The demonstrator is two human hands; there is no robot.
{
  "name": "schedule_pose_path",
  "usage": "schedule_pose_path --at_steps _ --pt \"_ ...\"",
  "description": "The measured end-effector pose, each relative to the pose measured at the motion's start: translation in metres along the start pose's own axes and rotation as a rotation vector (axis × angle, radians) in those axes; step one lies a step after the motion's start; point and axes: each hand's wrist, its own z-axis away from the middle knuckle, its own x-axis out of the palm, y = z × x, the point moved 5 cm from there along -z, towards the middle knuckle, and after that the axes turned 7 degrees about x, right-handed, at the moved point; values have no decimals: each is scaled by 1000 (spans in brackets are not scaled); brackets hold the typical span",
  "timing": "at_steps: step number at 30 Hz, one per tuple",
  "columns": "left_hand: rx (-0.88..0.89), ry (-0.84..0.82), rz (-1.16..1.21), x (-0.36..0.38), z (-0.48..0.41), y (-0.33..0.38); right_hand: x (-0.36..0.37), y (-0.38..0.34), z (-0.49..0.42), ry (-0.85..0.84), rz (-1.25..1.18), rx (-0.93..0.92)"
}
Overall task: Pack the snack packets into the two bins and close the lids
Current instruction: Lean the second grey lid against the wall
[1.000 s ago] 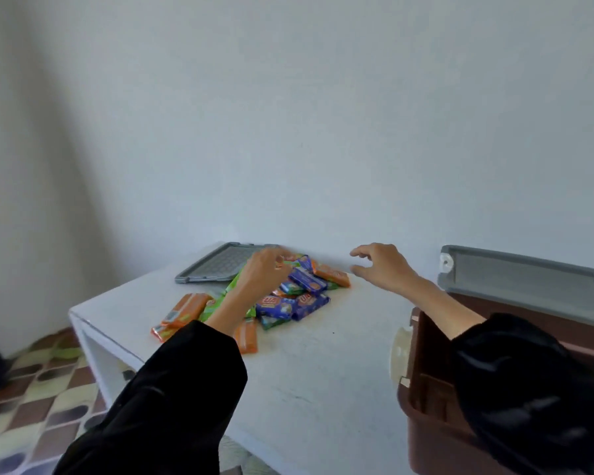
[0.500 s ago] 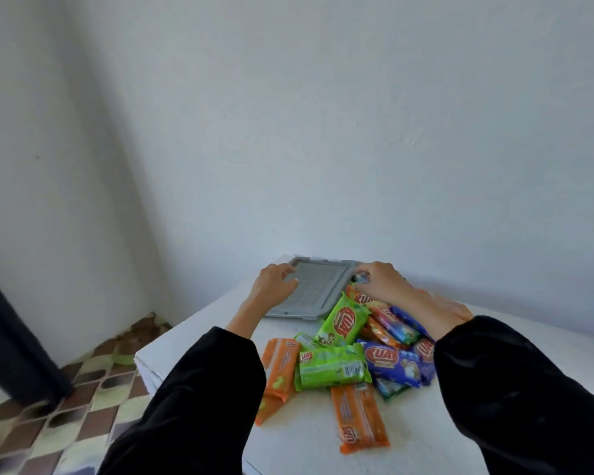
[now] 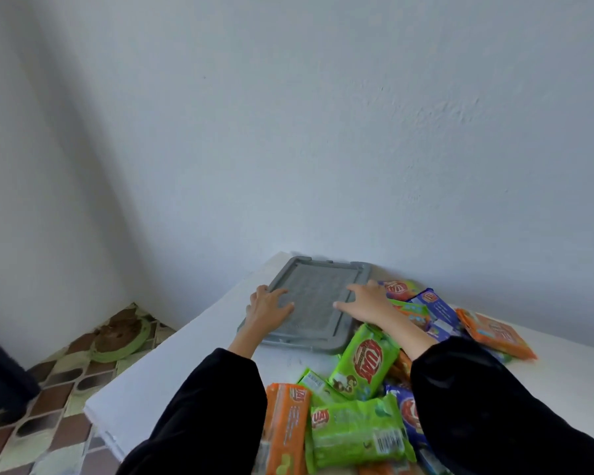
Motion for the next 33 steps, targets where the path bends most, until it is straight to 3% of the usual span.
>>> schedule_pose_path --at_steps 6,9,13,18,24,33 --pt "-64 -81 -54 15 -29 -18 15 0 -11 -30 41 80" --pt "-114 1 -5 3 -32 -17 9 -7 -9 6 -94 42" --pt "-76 165 94 -32 -32 -4 -11 -20 -1 162 -286 19" --pt "85 316 162 -60 -24 58 -67 -15 31 440 -321 -21" --pt "379 354 247 -30 0 176 -135 63 90 693 -226 103" --pt "619 154 287 91 49 335 -177 239 161 859 -168 412"
